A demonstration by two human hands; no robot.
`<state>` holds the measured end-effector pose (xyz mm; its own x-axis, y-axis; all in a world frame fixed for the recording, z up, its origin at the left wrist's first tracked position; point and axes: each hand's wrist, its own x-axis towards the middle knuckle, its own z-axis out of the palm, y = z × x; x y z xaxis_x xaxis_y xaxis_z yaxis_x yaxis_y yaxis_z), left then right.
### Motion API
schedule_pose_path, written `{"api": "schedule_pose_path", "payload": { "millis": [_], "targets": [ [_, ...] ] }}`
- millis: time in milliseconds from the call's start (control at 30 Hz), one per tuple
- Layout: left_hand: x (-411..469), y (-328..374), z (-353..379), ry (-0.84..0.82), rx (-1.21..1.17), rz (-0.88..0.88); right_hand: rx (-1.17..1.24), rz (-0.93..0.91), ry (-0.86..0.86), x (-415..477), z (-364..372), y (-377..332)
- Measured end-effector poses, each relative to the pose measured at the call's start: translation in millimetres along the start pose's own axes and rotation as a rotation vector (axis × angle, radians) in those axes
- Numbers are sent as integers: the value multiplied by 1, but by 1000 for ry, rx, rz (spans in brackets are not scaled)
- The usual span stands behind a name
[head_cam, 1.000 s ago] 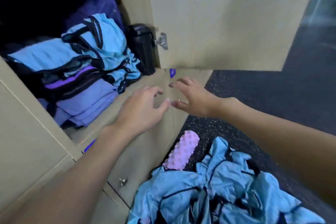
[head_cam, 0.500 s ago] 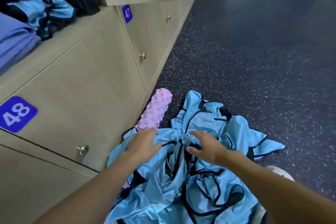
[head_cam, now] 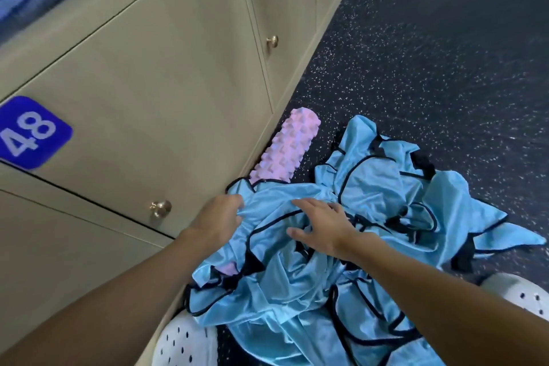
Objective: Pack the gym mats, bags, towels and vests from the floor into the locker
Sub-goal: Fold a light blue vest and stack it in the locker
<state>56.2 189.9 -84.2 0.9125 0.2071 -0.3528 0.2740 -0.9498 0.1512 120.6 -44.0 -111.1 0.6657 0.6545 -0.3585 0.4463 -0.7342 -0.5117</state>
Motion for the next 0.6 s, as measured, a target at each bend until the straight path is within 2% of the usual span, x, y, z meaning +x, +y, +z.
{"api": "schedule_pose_path", "payload": {
  "millis": [133, 267, 433, 600],
  "targets": [
    [-7, 10, -26, 88, -71, 77, 13, -2, 39, -3, -13, -13],
    [-21, 35, -85, 155, -114, 184, 101, -56, 176, -16, -44, -41],
    [-60, 65, -172, 261, -156, 312, 270, -123, 315, -48, -112, -87],
    [-112, 87, -253, 421, -240, 390, 265, -219, 421, -93, -186, -134]
  ]
}}
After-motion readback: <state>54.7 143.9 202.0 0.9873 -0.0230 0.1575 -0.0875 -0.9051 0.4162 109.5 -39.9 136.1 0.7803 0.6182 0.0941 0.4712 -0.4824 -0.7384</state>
